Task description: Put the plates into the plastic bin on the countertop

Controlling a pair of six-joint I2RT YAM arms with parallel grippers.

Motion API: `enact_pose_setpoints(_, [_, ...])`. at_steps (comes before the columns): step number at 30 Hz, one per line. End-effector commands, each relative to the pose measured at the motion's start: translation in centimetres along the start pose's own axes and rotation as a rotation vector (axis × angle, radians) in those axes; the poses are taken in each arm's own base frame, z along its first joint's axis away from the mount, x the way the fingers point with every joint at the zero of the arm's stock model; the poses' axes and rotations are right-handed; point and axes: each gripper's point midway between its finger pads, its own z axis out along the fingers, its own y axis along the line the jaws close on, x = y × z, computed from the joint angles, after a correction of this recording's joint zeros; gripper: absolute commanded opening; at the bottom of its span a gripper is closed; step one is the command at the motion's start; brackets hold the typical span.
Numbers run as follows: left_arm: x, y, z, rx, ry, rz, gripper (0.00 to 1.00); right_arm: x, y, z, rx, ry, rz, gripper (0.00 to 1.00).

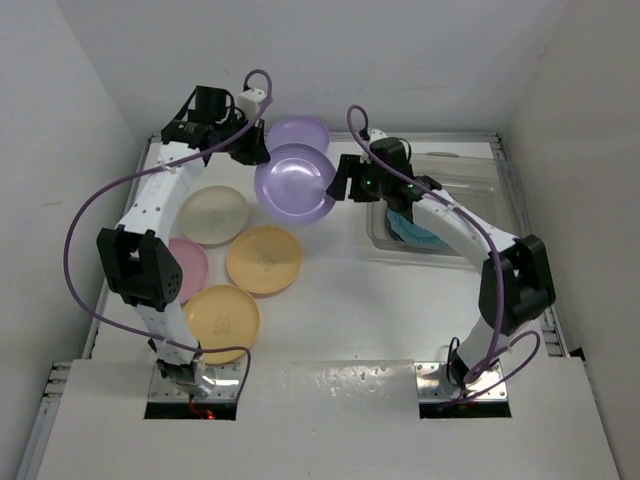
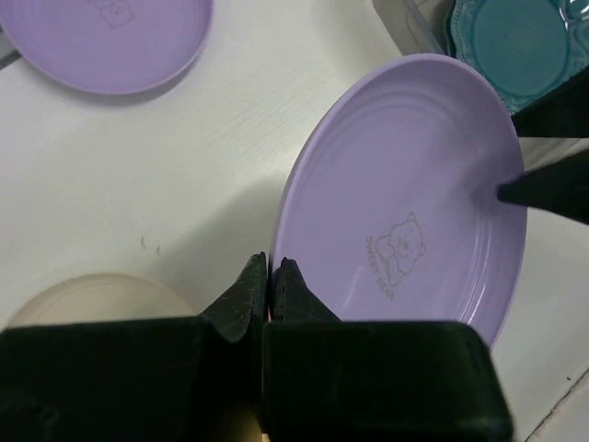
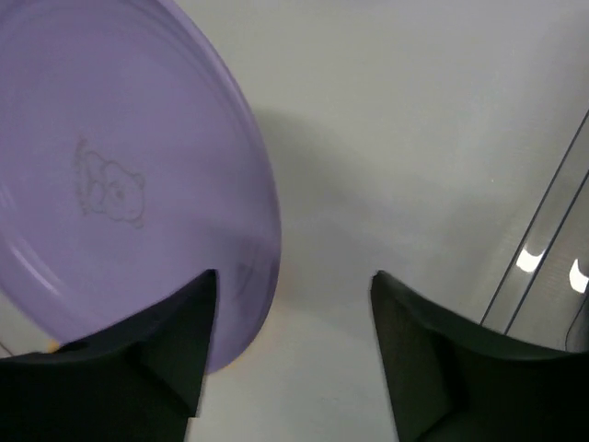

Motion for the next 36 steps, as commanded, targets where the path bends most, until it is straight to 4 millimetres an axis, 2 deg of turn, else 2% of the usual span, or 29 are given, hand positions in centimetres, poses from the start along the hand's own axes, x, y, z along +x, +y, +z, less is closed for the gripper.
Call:
enact_pose_setpoints(1, [-1.7,-2.8,-1.6,0.043,-0.047,0.07,0.0,-0.2,0.8,1.3,-0.051,-0.01,0.026,0.57])
enact_pose_setpoints(5, [-1.3,-2.9,-1.5,0.054,-0.04,0.066,0.0,-0.3,1.8,1.8,-0.126,-0.029,0.066,0.33])
enact_pose_setpoints(6, [-1.0,-3.2,-1.3,0.07,-0.035,0.061,0.0,0.2,1.7,1.8,-0.131,-0.012,0.078,0.21])
enact_pose_setpoints(7, [-1.1,-3.3,-1.3,0.079,-0.036,0.061,0.0,-0.6,2.4,1.8,-0.166,-0.044,0.101,0.15])
enact_pose_setpoints(8, [-1.1,-3.5,-1.3,0.088,-0.038,0.062,0.0,-0.3,1.9,1.9,-0.162,-0.042,0.117,0.01])
enact_pose_setpoints(10, [-0.7,-3.5,-1.2,0.09,-0.028,0.056,0.0,-0.9,1.5,1.7,-0.162,-0.066,0.154,0.0])
enact_pose_setpoints(11, [-0.9,-3.0,-1.1,0.063,-0.035,0.062,0.0,-0.4,0.7,1.5,-0.142,-0.065,0.169,0.0])
enact_pose_setpoints(12, [-0.4,-2.4,-0.5,0.044,-0.022,0.057,0.02,-1.0,0.2,1.0,-0.131,-0.084,0.195,0.0])
enact_pose_setpoints(13, [-0.3,-2.0,-0.5,0.025,-0.019,0.067,0.44,-0.9,-1.0,0.8,-0.085,-0.092,0.221,0.0])
enact_pose_setpoints(14, [-0.2,-0.8,0.4,-0.015,-0.016,0.069,0.65,-2.1,-1.5,-0.5,-0.073,-0.131,0.242,0.0])
enact_pose_setpoints(15, [-0.6,-0.4,0.5,-0.036,-0.028,0.076,0.78,-2.9,-3.0,-1.1,-0.04,-0.156,0.257,0.0])
enact_pose_setpoints(16, [-0.8,0.2,1.0,-0.057,-0.033,0.066,0.91,-2.9,-4.2,-1.6,0.002,-0.162,0.291,0.0])
enact_pose_setpoints(17, [-1.6,0.7,1.3,-0.083,-0.055,0.043,1.0,-3.2,-5.0,-2.1,0.025,-0.174,0.305,0.0])
enact_pose_setpoints(18, [-2.6,1.9,1.6,-0.137,-0.088,0.035,1.0,-5.1,-6.9,-4.1,0.062,-0.235,0.325,0.0])
enact_pose_setpoints(19, [-3.0,2.4,2.0,-0.157,-0.105,0.017,1.0,-4.4,-8.3,-4.8,0.123,-0.216,0.345,0.0])
enact_pose_setpoints(20, [-3.7,4.1,2.6,-0.207,-0.141,-0.03,1.0,-5.8,-10.7,-6.8,0.186,-0.27,0.366,0.0])
enact_pose_setpoints(21, [-3.7,5.4,2.8,-0.237,-0.152,-0.065,1.0,-4.2,-12.9,-7.7,0.29,-0.229,0.393,0.0])
enact_pose_setpoints(22, [-4.0,6.0,3.3,-0.258,-0.165,-0.09,1.0,-4.2,-13.5,-8.6,0.315,-0.231,0.404,0.0])
enact_pose_setpoints(23, [-3.9,7.2,4.0,-0.283,-0.172,-0.139,1.0,-4.1,-15.5,-9.6,0.376,-0.241,0.431,0.0])
enact_pose_setpoints(24, [-3.9,8.0,4.5,-0.313,-0.175,-0.155,1.0,-2.8,-17.9,-10.8,0.458,-0.226,0.471,0.0])
enact_pose_setpoints(26, [-4.2,9.0,5.4,-0.338,-0.189,-0.185,1.0,-1.0,-20.6,-12.4,0.571,-0.199,0.513,0.0])
enact_pose_setpoints(27, [-3.4,9.6,6.8,-0.337,-0.171,-0.2,1.0,-0.6,-22.9,-13.9,0.634,-0.202,0.553,0.0])
enact_pose_setpoints(29, [-2.9,10.6,7.8,-0.343,-0.163,-0.229,1.0,0.7,-23.9,-14.1,0.659,-0.163,0.581,0.0])
enact_pose_setpoints(30, [-3.3,10.7,8.1,-0.342,-0.172,-0.236,1.0,1.6,-25.0,-14.2,0.684,-0.136,0.61,0.0])
enact_pose_setpoints(31, [-2.4,11.0,9.3,-0.329,-0.153,-0.253,1.0,1.9,-25.4,-14.2,0.686,-0.124,0.624,0.0])
enact_pose_setpoints(34, [-2.7,11.2,10.1,-0.318,-0.162,-0.249,1.0,3.4,-26.4,-13.2,0.696,-0.052,0.644,0.0])
enact_pose_setpoints(36, [-2.1,11.4,10.6,-0.318,-0.149,-0.254,1.0,4.5,-26.9,-12.3,0.697,-0.003,0.653,0.0])
